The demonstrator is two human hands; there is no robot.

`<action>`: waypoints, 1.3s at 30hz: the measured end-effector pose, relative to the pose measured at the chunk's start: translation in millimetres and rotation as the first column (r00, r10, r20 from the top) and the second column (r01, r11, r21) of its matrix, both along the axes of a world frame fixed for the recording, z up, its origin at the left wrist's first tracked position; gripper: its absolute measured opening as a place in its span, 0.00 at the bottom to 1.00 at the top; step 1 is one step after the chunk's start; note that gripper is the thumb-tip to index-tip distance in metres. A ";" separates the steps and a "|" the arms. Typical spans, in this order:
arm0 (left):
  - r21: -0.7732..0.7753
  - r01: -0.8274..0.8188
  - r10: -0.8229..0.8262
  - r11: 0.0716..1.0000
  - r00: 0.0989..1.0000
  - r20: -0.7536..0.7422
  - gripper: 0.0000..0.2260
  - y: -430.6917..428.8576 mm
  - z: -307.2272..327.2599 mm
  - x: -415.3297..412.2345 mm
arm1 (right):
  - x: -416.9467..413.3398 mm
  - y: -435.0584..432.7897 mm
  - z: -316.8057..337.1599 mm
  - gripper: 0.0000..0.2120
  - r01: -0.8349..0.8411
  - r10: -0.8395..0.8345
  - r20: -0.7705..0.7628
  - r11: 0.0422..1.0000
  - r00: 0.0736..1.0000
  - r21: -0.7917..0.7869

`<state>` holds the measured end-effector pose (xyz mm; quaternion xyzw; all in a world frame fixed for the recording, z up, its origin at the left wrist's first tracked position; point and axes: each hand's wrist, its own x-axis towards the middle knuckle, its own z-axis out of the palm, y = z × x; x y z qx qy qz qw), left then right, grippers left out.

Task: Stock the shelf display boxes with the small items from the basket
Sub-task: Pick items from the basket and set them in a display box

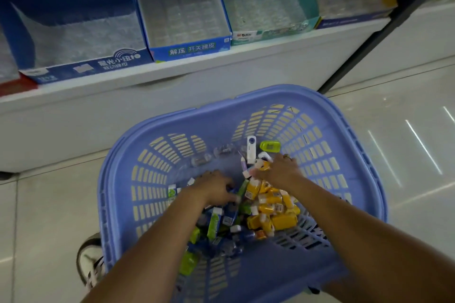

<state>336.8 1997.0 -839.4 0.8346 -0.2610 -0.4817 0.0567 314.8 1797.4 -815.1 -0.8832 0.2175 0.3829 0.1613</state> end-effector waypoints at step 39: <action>-0.287 -0.293 0.393 0.912 0.822 0.413 0.19 -39.1 -37.2 -41.4 | -5.7 0.0 -24.1 0.19 -0.410 0.346 -0.238 0.850 0.908 -0.329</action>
